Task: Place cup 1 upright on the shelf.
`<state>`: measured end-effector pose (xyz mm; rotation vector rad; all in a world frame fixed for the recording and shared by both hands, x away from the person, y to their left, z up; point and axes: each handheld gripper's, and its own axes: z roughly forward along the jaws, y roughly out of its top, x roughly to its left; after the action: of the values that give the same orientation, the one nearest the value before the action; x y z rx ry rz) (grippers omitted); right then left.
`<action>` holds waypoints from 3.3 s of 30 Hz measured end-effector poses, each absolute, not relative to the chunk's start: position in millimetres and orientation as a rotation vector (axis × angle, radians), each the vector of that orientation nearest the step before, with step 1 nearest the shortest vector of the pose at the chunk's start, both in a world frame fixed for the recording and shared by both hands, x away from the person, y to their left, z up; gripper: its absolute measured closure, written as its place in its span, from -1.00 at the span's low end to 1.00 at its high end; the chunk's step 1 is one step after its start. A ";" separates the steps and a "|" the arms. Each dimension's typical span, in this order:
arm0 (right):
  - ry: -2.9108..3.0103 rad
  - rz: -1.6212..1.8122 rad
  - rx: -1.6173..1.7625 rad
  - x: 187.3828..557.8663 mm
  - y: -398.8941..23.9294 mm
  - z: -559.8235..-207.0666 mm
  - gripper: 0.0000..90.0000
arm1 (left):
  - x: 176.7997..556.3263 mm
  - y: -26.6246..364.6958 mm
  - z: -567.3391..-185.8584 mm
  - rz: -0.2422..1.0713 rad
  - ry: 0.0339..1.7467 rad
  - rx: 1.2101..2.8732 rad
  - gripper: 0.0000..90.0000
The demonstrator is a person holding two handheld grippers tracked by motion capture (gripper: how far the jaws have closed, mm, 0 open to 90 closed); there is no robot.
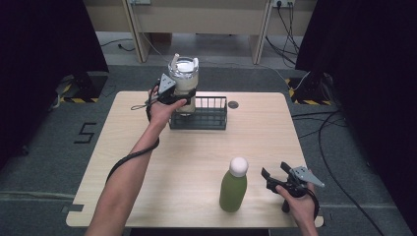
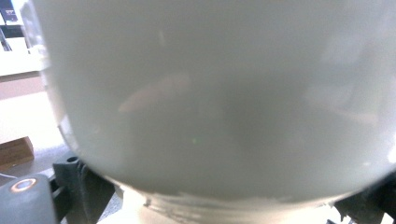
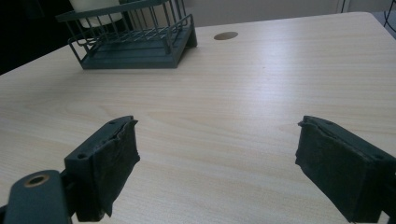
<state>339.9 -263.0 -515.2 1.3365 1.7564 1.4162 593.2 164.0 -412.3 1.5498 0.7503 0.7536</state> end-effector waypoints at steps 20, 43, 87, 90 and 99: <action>1.759 1.417 1.335 340.1 -262.5 -515.3 -0.71 | 590.8 159.2 -416.8 0.783 0.787 1.547 -0.80; 1.762 1.422 1.326 340.0 -262.4 -514.7 -0.71 | 588.3 145.6 -417.5 0.864 0.918 1.538 -0.80; 1.777 1.428 1.310 340.3 -258.0 -514.1 -0.71 | 589.2 152.2 -428.1 0.825 0.963 1.592 -0.82; 1.777 1.430 1.311 340.2 -257.9 -514.1 -0.71 | 587.9 154.2 -426.6 0.821 0.975 1.600 -0.83; 1.777 1.429 1.308 339.7 -257.5 -513.5 -0.71 | 584.4 156.6 -424.7 0.818 0.976 1.624 -0.82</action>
<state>339.7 -257.5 -513.5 1.3082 1.7770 1.4291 584.4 156.6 -424.7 1.6237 0.9758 0.8178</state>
